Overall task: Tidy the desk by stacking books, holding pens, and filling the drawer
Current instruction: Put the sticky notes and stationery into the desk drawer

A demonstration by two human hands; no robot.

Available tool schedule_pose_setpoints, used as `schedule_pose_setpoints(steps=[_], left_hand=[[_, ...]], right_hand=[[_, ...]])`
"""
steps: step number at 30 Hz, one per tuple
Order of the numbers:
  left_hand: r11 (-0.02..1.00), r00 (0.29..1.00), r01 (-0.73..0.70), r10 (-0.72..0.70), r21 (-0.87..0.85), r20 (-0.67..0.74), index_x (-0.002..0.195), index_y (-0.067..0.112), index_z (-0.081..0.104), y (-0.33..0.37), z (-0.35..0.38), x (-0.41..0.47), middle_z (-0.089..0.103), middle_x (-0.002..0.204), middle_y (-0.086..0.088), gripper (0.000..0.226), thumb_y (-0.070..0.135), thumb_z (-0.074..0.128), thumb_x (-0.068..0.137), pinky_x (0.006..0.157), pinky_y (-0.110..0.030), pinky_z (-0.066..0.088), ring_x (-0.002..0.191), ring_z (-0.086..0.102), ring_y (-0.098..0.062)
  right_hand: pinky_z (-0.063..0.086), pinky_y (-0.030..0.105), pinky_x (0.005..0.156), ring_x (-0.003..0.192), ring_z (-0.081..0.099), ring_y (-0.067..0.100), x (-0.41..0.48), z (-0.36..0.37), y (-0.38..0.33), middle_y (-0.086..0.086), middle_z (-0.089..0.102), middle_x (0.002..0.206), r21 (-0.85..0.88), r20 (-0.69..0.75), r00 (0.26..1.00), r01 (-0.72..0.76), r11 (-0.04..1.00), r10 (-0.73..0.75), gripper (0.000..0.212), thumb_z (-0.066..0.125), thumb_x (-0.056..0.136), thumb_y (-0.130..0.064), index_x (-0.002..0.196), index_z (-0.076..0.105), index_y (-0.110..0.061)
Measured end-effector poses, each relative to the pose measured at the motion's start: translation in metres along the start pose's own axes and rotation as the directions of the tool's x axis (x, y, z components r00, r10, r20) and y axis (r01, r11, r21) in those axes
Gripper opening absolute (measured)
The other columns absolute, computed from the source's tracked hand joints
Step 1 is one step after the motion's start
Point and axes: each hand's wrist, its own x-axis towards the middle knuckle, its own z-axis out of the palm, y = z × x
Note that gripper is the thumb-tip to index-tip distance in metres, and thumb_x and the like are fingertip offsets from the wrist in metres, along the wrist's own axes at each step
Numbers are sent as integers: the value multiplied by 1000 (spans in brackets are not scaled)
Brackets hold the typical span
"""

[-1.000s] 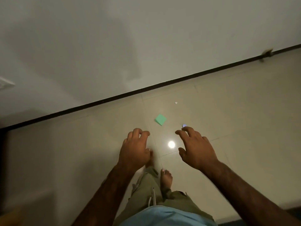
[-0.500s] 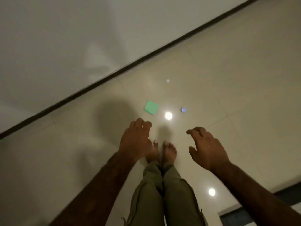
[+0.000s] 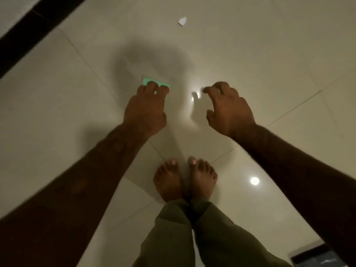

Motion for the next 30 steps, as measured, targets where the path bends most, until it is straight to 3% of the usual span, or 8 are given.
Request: schedule_pose_setpoints(steps=[5,10,14,20,23,26,30], left_hand=[[989,999,-46,42,143,34,143,19,37,-14,46,56,37,145,-15,79,10,72,72,88,-48,46,127,40,-38],[957,995,-64,38,281,97,148,20,29,-29,76,82,29,150,-17,94,14,77,67,101,-53,38,136,32,-40],[946,996,-92,88,311,25,143,15,35,-33,91,84,35,145,-22,94,8,79,61,95,-55,42,128,38,-45],[925,994,-95,106,368,-10,146,11,31,-45,89,96,34,145,-24,102,12,81,57,106,-57,32,133,35,-44],[907,998,-52,55,418,5,133,4,41,-45,76,105,37,136,-29,89,17,85,57,99,-53,36,126,37,-47],[911,999,-23,10,412,33,116,4,56,-44,60,98,40,134,-26,60,24,83,65,92,-49,41,128,37,-46],[973,995,-30,8,227,97,109,12,52,-36,30,57,57,109,-16,28,18,65,85,74,-42,43,103,57,-41]], right_hand=[[49,50,85,131,41,35,36,49,34,9,39,147,-13,-17,998,-61,998,61,62,62,80,-10,139,46,-22],[54,44,71,133,36,37,49,73,49,11,40,147,2,-71,994,-89,996,89,55,58,80,-3,132,53,-18],[52,38,65,125,40,36,58,79,58,10,42,142,12,-115,986,-117,993,117,54,51,78,6,127,56,-16],[50,39,59,114,44,35,64,88,69,12,47,127,36,-155,981,-111,993,115,41,47,79,9,113,59,-10],[41,34,60,111,46,36,61,83,68,14,47,125,54,-145,980,-128,990,135,37,49,81,7,114,60,-8],[41,34,63,107,51,35,46,66,58,12,46,125,75,-129,982,-131,989,140,41,53,84,4,121,60,-12],[52,38,63,89,60,33,14,22,26,9,46,125,111,-93,987,-117,987,128,43,57,84,0,123,59,-16]])
